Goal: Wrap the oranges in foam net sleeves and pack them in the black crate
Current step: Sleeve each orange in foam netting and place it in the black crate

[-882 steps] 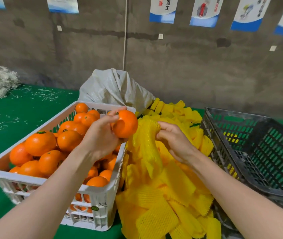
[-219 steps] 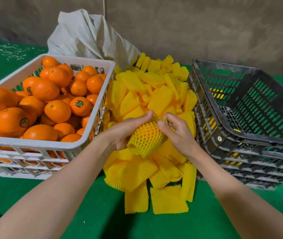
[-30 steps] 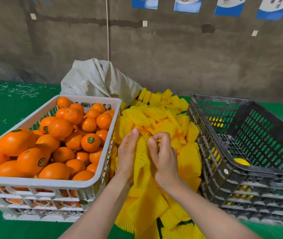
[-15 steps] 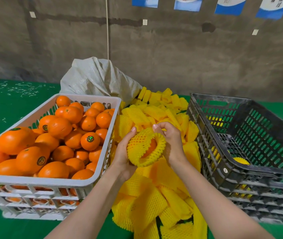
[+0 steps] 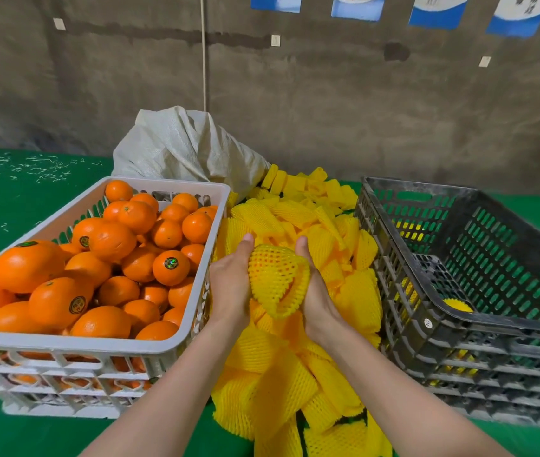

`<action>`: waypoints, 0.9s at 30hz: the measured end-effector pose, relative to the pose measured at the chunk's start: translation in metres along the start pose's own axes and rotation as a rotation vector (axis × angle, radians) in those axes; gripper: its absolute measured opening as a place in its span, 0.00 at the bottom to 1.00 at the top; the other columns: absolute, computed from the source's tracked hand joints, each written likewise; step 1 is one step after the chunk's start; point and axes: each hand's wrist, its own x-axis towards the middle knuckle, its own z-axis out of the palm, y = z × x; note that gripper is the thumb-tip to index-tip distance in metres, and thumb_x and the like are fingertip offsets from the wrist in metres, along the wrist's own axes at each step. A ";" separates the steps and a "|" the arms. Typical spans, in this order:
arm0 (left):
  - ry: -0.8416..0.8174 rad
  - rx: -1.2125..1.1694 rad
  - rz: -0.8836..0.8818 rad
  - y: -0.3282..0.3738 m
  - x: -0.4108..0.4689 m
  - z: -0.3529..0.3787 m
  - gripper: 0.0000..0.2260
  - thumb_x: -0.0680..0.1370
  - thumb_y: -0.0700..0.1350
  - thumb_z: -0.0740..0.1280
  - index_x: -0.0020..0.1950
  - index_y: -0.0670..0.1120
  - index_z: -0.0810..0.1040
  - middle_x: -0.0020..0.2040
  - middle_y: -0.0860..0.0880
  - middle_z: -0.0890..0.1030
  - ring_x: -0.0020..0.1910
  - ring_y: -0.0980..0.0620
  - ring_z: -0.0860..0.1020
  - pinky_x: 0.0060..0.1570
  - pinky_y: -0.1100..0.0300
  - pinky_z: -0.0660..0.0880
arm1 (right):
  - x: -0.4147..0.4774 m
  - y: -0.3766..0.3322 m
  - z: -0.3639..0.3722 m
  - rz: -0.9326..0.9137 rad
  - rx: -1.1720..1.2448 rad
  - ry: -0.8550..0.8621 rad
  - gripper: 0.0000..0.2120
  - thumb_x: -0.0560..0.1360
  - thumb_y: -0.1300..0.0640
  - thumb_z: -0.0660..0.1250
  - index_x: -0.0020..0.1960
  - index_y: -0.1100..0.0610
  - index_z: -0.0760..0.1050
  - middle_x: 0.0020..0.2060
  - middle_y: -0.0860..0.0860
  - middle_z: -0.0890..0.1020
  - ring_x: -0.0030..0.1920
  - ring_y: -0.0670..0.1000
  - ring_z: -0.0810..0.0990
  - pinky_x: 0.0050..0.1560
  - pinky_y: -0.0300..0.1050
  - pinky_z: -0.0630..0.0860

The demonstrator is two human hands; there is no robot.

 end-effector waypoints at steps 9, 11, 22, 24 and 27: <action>0.150 0.337 0.366 -0.008 0.002 0.000 0.22 0.79 0.51 0.64 0.28 0.45 0.63 0.25 0.47 0.63 0.27 0.53 0.63 0.29 0.59 0.60 | 0.000 0.007 0.002 -0.002 0.000 0.003 0.46 0.56 0.25 0.59 0.68 0.48 0.70 0.62 0.49 0.77 0.61 0.52 0.76 0.63 0.55 0.73; 0.094 0.124 0.112 -0.010 0.004 0.000 0.19 0.80 0.53 0.62 0.34 0.43 0.69 0.31 0.42 0.69 0.32 0.46 0.68 0.34 0.54 0.66 | 0.002 0.005 -0.001 0.034 0.106 0.000 0.40 0.57 0.30 0.65 0.63 0.51 0.75 0.55 0.51 0.82 0.55 0.52 0.80 0.55 0.51 0.78; -0.230 0.072 0.068 -0.011 0.007 0.000 0.21 0.80 0.53 0.57 0.37 0.40 0.78 0.32 0.47 0.83 0.33 0.54 0.82 0.31 0.64 0.77 | 0.007 0.004 -0.009 0.145 0.490 -0.041 0.17 0.75 0.43 0.59 0.56 0.51 0.76 0.42 0.53 0.83 0.43 0.53 0.79 0.41 0.44 0.74; -0.280 0.103 0.083 -0.011 0.008 -0.002 0.22 0.79 0.53 0.57 0.37 0.37 0.76 0.32 0.44 0.80 0.34 0.51 0.80 0.33 0.63 0.78 | 0.005 0.004 -0.010 0.137 0.490 -0.065 0.15 0.75 0.43 0.60 0.50 0.53 0.77 0.39 0.54 0.83 0.42 0.53 0.79 0.41 0.45 0.74; -0.314 0.105 0.082 -0.010 0.009 -0.003 0.23 0.79 0.52 0.58 0.29 0.44 0.77 0.27 0.49 0.79 0.29 0.56 0.79 0.30 0.66 0.76 | 0.004 0.004 -0.010 0.122 0.498 -0.096 0.16 0.75 0.45 0.60 0.53 0.54 0.77 0.42 0.55 0.81 0.42 0.54 0.79 0.41 0.46 0.75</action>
